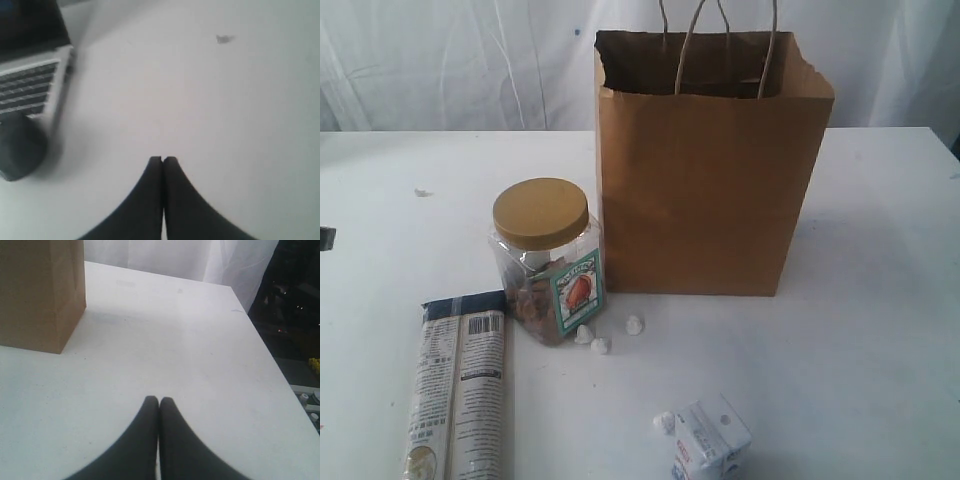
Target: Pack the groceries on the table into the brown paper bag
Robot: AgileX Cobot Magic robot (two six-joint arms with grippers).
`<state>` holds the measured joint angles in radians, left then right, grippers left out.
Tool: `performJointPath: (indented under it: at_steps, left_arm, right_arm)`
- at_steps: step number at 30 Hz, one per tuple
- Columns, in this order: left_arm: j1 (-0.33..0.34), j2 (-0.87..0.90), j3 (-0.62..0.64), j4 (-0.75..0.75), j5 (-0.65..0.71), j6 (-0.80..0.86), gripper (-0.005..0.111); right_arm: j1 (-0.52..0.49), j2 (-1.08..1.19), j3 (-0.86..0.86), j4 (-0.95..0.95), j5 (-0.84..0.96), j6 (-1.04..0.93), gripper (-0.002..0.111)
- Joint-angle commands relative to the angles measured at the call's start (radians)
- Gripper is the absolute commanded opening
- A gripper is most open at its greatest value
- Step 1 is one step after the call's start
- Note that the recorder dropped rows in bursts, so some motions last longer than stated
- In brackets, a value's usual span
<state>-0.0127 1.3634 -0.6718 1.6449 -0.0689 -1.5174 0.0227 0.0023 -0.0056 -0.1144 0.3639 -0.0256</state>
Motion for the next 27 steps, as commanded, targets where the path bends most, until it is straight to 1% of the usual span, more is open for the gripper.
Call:
performJointPath:
  at_steps: [1,3,5,6,8,9,10,11,12,13,14,15,16,17,19,20,21,22,24,27]
  left_arm:
    - [0.074,0.069,-0.014,0.015,-0.389,-0.035,0.000]
    - [0.081,0.094,-0.041,0.068,-0.510,-0.073,0.000]
    - [0.081,0.104,-0.061,0.083,-0.538,-0.109,0.000]
    - [0.081,0.107,-0.065,0.083,-0.538,-0.107,0.000]
    - [0.081,0.110,-0.080,0.078,-0.495,-0.098,0.000]
    - [0.081,0.120,-0.086,0.052,-0.460,-0.084,0.000]
    - [0.081,0.129,-0.086,0.020,-0.463,-0.044,0.000]
    - [0.081,0.157,-0.086,-0.036,-0.542,0.129,0.000]
    - [0.081,0.178,-0.086,-0.060,-0.617,0.242,0.000]
    - [0.081,0.222,-0.086,-0.137,-0.725,0.399,0.000]
    - [0.081,0.240,-0.086,-0.200,-0.758,0.444,0.000]
    - [0.081,0.268,-0.086,-0.324,-0.768,0.485,0.000]
    - [0.081,0.290,-0.086,-0.398,-0.770,0.531,0.000]
    - [0.081,0.302,-0.086,-0.420,-0.777,0.558,0.000]
    - [0.081,0.344,-0.086,-0.444,-0.869,0.621,0.000]
    - [0.081,0.375,-0.086,-0.451,-0.971,0.682,0.000]
    - [0.081,0.387,-0.086,-0.452,-1.009,0.727,0.000]
    - [0.081,0.409,-0.099,-0.447,-1.039,0.766,0.000]
    - [0.081,0.433,-0.124,-0.432,-1.049,0.751,0.000]
    - [0.079,0.471,-0.164,-0.343,-1.078,0.721,0.000]
  right_arm:
    - [0.001,-0.002,0.006,-0.001,-0.013,0.003,0.000]
    - [0.001,-0.002,0.006,-0.001,-0.013,0.003,0.000]
    - [0.001,-0.002,0.006,-0.001,-0.013,0.003,0.000]
    - [0.001,-0.002,0.006,-0.001,-0.013,0.003,0.000]
    - [0.001,-0.002,0.006,-0.001,-0.013,0.003,0.000]
    - [0.001,-0.002,0.006,-0.001,-0.013,0.003,0.000]
    - [0.001,-0.002,0.006,-0.001,-0.013,0.003,0.000]
    - [0.001,-0.002,0.006,-0.001,-0.013,0.003,0.000]
    - [0.001,-0.002,0.006,-0.001,-0.013,0.003,0.000]
    - [0.001,-0.002,0.006,-0.001,-0.013,0.003,0.000]
    - [0.001,-0.002,0.006,-0.001,-0.013,0.003,0.000]
    - [0.001,-0.002,0.006,-0.001,-0.013,0.003,0.000]
    - [0.001,-0.002,0.006,-0.001,-0.013,0.003,0.000]
    - [0.001,-0.002,0.006,-0.001,-0.013,0.003,0.000]
    - [0.001,-0.002,0.006,-0.001,-0.013,0.003,0.000]
    - [0.001,-0.002,0.006,-0.001,-0.013,0.003,0.000]
    - [0.001,-0.002,0.006,-0.001,-0.013,0.003,0.000]
    - [0.001,-0.002,0.006,-0.001,-0.013,0.003,0.000]
    - [0.001,-0.002,0.006,-0.001,-0.013,0.003,0.000]
    - [0.001,-0.002,0.006,-0.001,-0.013,0.003,0.000]
